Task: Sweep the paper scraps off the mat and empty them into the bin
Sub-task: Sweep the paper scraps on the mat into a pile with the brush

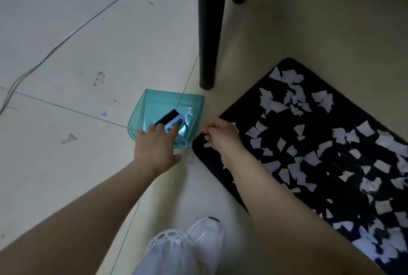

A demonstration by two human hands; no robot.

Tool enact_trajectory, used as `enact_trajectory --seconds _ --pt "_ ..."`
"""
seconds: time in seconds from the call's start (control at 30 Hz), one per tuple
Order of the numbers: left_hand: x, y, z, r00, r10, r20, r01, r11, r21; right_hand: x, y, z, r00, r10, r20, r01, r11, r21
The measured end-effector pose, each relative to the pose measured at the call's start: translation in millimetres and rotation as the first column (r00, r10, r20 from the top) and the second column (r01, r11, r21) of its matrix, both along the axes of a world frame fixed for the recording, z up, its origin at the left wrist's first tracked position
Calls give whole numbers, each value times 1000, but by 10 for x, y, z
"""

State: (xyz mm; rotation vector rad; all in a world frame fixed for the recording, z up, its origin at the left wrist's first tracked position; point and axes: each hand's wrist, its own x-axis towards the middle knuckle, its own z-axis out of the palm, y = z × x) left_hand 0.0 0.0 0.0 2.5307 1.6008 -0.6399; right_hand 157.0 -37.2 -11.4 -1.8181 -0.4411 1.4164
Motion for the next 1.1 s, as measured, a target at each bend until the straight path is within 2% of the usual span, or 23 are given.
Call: enact_trajectory --seconds 0.1,0.2,0.3,0.4,0.5,0.53,0.6,0.63,0.67,0.7,0.77,0.8,0.83,0.9,0.93,1.0,1.03,1.1 --pt "102 21 -74 980 -193 -39 193 981 -13 -22 -20 -31 1000 23 2 -23 998 -54" --pt "163 27 -146 982 -190 12 189 982 25 -46 -56 -37 999 52 -15 -53 996 -73" --pt "159 30 -141 979 -201 30 193 966 171 -66 -66 5 997 73 -13 -74 997 -33" --pt "186 63 0 974 -207 95 153 903 402 -54 -98 23 987 131 96 -135 990 37" --pt "376 26 184 933 -290 212 140 837 529 -39 -64 118 951 207 229 -243 959 143" --pt "477 -15 242 904 -326 276 129 825 551 -14 -57 148 944 203 262 -255 949 184" --pt "690 -121 317 844 -402 356 131 797 589 42 -45 208 957 97 274 -173 948 268" --pt "781 -160 339 816 -427 390 125 788 602 93 -62 218 938 56 342 -150 955 257" --pt "856 -198 349 782 -459 421 124 777 617 157 -98 254 882 66 466 -183 960 210" --pt "931 -240 352 742 -494 453 131 770 625 236 -174 259 787 110 608 -235 963 131" --pt "999 -331 332 655 -532 537 172 797 579 360 -310 221 672 98 734 -244 965 94" --pt "1013 -389 296 631 -515 580 194 829 525 418 -377 189 670 61 740 -215 970 115" --pt "1006 -444 251 632 -462 622 200 873 446 465 -421 152 707 -23 707 -143 974 174" --pt "919 -534 90 673 -337 658 185 939 292 569 -475 80 809 -211 548 65 960 272" --pt "863 -562 -20 729 -301 614 203 953 226 619 -491 59 840 -267 472 142 949 283" --pt "752 -571 -235 899 -245 364 267 964 -11 701 -533 7 897 -299 326 225 943 244" --pt "699 -563 -331 947 -236 216 266 956 -124 727 -546 -14 922 -290 257 241 948 207" --pt "632 -534 -457 967 -253 20 248 928 -280 744 -548 -56 954 -234 187 208 967 148"
